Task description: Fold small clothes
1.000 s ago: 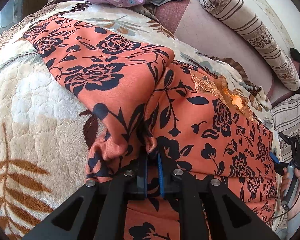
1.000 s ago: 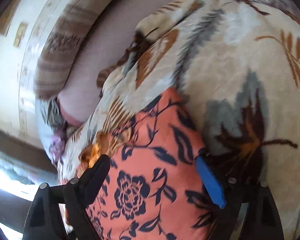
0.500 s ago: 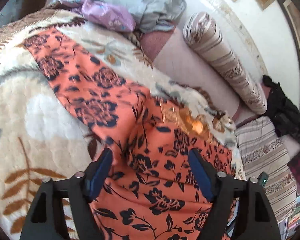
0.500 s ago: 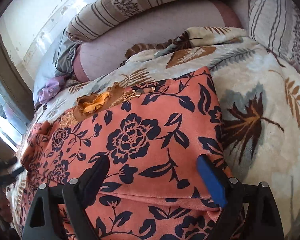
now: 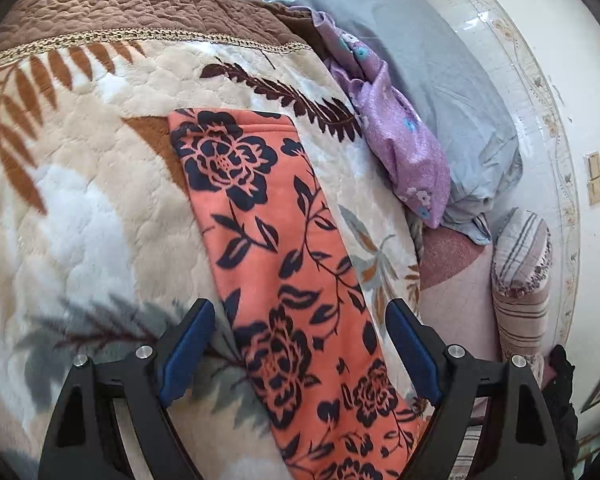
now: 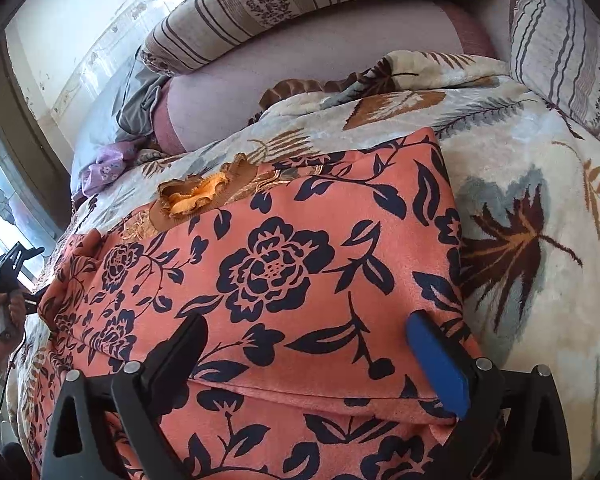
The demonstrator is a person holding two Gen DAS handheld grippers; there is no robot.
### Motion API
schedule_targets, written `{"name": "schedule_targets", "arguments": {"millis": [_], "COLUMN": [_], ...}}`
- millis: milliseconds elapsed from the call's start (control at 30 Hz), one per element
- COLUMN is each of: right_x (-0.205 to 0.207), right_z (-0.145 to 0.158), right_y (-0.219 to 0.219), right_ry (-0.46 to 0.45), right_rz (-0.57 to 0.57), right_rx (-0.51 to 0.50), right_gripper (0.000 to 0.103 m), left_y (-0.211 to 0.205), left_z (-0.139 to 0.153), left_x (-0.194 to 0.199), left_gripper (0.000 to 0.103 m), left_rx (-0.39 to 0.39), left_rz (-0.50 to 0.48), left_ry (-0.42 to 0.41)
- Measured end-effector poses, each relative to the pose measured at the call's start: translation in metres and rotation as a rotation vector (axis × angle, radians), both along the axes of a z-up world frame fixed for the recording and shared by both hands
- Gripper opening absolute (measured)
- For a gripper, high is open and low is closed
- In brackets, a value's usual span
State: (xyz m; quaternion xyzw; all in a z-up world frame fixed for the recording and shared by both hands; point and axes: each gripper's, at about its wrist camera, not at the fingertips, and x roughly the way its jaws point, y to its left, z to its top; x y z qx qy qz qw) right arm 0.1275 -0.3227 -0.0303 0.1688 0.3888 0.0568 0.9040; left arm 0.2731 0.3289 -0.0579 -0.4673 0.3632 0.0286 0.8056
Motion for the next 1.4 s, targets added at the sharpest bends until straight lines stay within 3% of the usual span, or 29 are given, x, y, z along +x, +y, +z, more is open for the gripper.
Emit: {"name": "schedule_targets", "arguments": {"millis": [133, 167, 233, 267, 300, 400, 567, 667, 767, 867, 967, 1033, 1067, 1100, 1133, 1200, 1233, 1400], "right_x": [0.0, 0.001, 0.002, 0.002, 0.002, 0.002, 0.001, 0.001, 0.0, -0.003, -0.007, -0.01, -0.012, -0.014, -0.017, -0.024, -0.027, -0.031], "right_z": [-0.001, -0.001, -0.002, -0.002, -0.002, -0.002, -0.002, -0.002, 0.0, 0.001, 0.003, 0.004, 0.005, 0.006, 0.008, 0.012, 0.014, 0.02], "right_y": [0.0, 0.001, 0.001, 0.001, 0.001, 0.001, 0.0, -0.001, -0.004, -0.008, -0.015, -0.02, -0.023, -0.027, -0.031, -0.038, -0.041, -0.047], "right_ry": [-0.001, -0.001, 0.001, 0.001, 0.001, -0.001, -0.003, -0.005, -0.011, -0.023, -0.038, -0.048, -0.05, -0.05, -0.053, -0.065, -0.073, -0.078], "right_rz": [0.002, 0.002, 0.001, 0.001, 0.001, 0.0, -0.001, -0.002, -0.003, -0.005, -0.01, -0.018, -0.024, -0.035, -0.046, -0.049, -0.049, -0.031], "right_rx": [0.001, 0.0, -0.001, -0.002, -0.002, 0.006, 0.013, 0.019, 0.042, 0.081, 0.132, 0.172, 0.194, 0.224, 0.264, 0.34, 0.371, 0.515], "right_gripper": [0.102, 0.102, 0.102, 0.102, 0.102, 0.102, 0.102, 0.102, 0.102, 0.102, 0.102, 0.102, 0.102, 0.102, 0.102, 0.102, 0.102, 0.102], "left_y": [0.01, 0.011, 0.015, 0.017, 0.019, 0.005, -0.059, -0.127, -0.211, -0.299, -0.377, -0.423, -0.442, -0.458, -0.465, -0.457, -0.445, -0.352], "left_z": [-0.003, -0.003, -0.004, -0.008, -0.004, 0.043, 0.183, 0.255, 0.283, 0.27, 0.225, 0.178, 0.146, 0.115, 0.086, 0.048, 0.045, 0.088], "left_x": [0.016, 0.02, 0.03, 0.033, 0.031, 0.024, -0.011, -0.04, -0.065, -0.084, -0.1, -0.102, -0.1, -0.102, -0.104, -0.111, -0.118, -0.149], "left_gripper": [0.087, 0.08, 0.011, 0.005, 0.005, 0.005, 0.005, 0.005, 0.005, 0.005, 0.007, 0.035, 0.075, 0.086, 0.086, 0.085, 0.084, 0.085], "left_rx": [0.054, 0.068, 0.16, 0.18, 0.188, 0.37, 0.654, 0.757, 0.795, 0.799, 0.778, 0.761, 0.779, 0.809, 0.831, 0.867, 0.869, 0.845], "left_rz": [0.04, 0.043, 0.034, 0.02, 0.035, 0.05, 0.004, -0.119, -0.292, -0.475, -0.645, -0.797, -0.867, -0.943, -0.993, -1.016, -1.003, -0.784], "left_ry": [-0.014, -0.001, 0.097, 0.15, 0.149, 0.122, -0.142, -0.32, -0.431, -0.479, -0.478, -0.399, -0.322, -0.228, -0.15, -0.035, -0.036, -0.203]}}
